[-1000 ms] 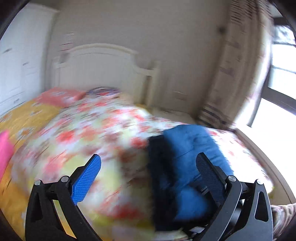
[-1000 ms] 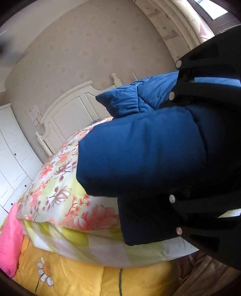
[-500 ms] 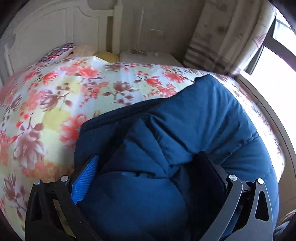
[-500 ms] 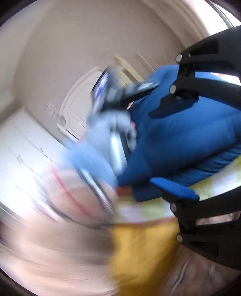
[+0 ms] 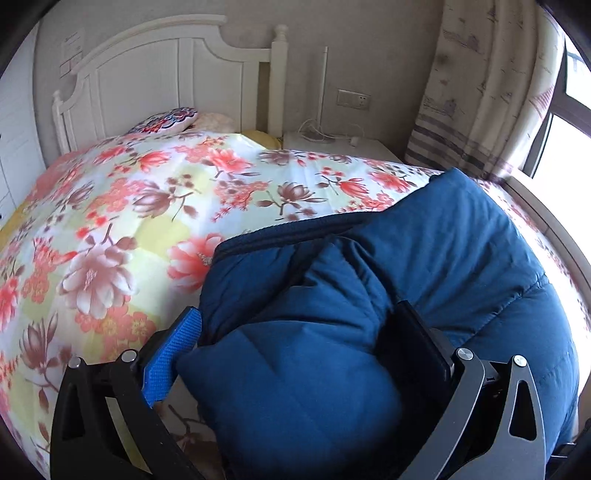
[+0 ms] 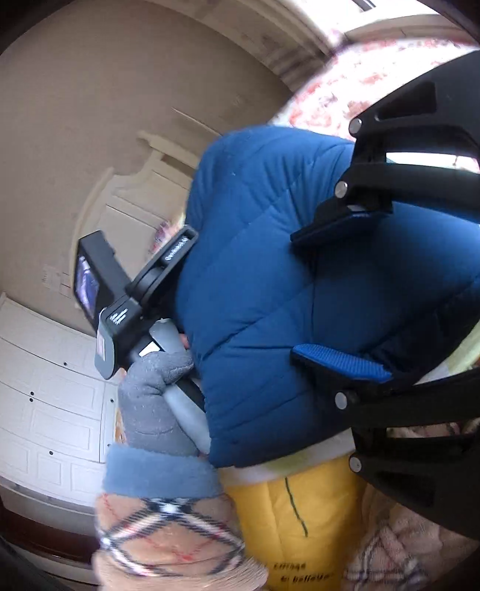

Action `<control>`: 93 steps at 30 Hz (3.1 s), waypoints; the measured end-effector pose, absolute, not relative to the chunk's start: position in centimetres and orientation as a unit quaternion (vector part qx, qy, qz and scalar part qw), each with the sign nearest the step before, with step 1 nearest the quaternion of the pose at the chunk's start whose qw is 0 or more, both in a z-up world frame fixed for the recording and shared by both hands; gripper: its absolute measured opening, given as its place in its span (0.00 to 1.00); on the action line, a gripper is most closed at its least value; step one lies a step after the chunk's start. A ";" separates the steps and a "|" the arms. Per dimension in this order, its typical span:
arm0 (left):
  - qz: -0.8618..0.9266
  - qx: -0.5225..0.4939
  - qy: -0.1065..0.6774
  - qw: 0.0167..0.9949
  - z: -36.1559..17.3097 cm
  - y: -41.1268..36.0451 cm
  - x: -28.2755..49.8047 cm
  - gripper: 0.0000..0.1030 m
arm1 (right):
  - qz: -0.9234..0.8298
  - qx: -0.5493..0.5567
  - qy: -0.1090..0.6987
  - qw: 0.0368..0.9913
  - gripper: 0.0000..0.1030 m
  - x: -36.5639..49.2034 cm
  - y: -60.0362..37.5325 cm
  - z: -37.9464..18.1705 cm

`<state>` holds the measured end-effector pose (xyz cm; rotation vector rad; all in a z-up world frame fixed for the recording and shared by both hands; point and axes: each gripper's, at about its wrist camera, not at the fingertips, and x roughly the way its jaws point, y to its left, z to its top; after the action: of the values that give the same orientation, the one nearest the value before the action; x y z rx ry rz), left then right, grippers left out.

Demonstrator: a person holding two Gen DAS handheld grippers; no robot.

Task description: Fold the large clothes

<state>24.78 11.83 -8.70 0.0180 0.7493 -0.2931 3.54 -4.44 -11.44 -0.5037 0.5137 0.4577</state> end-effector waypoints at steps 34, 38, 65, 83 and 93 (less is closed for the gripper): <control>-0.038 0.026 0.350 0.935 -8.6 13.0 23.9 0.96 | 0.166 -0.017 0.429 0.888 0.45 35.7 -15.1 -11.7; -0.040 0.026 0.349 0.936 -8.6 12.9 23.8 0.96 | 0.134 -0.099 0.433 0.886 0.45 35.4 -13.1 -9.3; -0.156 -0.133 0.405 0.891 -8.0 19.9 17.5 0.96 | 0.252 0.075 0.375 0.889 0.91 18.2 -17.6 -6.8; -0.355 -0.313 0.447 0.759 -14.5 18.4 14.1 0.71 | 0.326 0.204 0.423 0.820 0.68 13.1 -19.2 -15.4; -0.374 -0.286 0.358 0.806 -10.7 12.0 16.5 0.56 | 0.269 0.112 0.321 0.901 0.49 12.8 -21.8 -10.8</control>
<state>16.49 11.97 -10.66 -0.6113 0.7664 -0.8003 12.84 -21.81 -10.80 0.2309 0.6646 0.5560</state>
